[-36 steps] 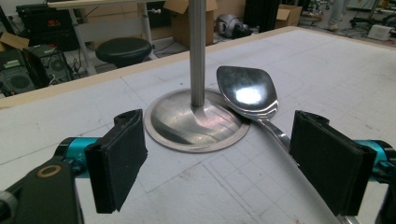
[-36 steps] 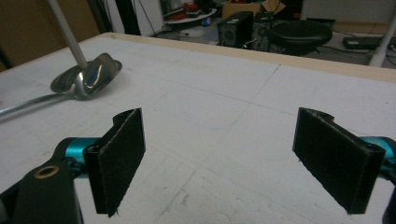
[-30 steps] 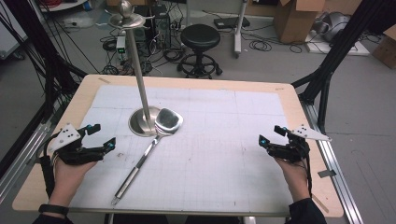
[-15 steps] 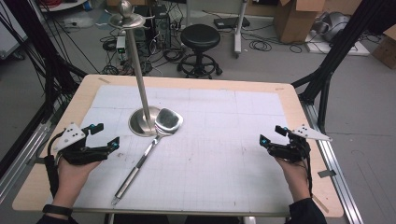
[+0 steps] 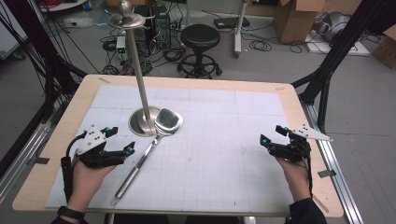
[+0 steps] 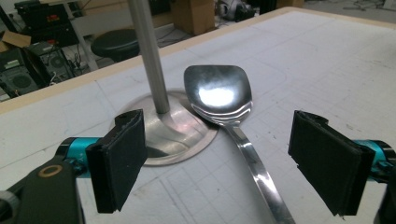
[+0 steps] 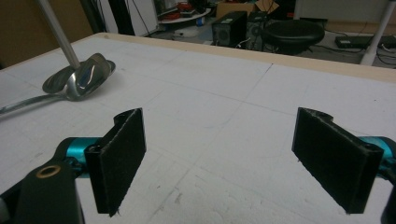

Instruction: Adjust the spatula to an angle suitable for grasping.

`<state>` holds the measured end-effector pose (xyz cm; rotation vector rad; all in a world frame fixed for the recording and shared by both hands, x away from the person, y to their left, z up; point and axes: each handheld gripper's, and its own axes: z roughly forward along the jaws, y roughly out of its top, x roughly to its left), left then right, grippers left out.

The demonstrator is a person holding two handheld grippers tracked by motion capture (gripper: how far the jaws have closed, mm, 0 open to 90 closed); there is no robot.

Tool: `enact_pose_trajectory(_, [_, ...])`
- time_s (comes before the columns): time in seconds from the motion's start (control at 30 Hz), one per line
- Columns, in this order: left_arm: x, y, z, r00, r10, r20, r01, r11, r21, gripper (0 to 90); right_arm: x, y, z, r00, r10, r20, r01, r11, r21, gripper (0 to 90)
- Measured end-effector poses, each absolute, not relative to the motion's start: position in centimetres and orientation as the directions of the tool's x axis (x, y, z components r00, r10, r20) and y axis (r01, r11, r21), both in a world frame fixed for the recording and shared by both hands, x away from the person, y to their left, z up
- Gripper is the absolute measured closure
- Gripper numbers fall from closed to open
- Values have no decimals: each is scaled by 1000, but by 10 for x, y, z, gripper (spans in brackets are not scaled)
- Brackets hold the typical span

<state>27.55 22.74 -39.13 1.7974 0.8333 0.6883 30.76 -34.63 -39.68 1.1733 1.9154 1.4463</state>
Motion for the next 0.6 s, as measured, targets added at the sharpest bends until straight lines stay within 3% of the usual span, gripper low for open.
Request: enact_pose_trajectory(0.6, [277, 177, -403, 581, 804, 124, 317, -364, 875, 243, 308, -346, -397, -519, 844, 134, 358, 73, 931, 167])
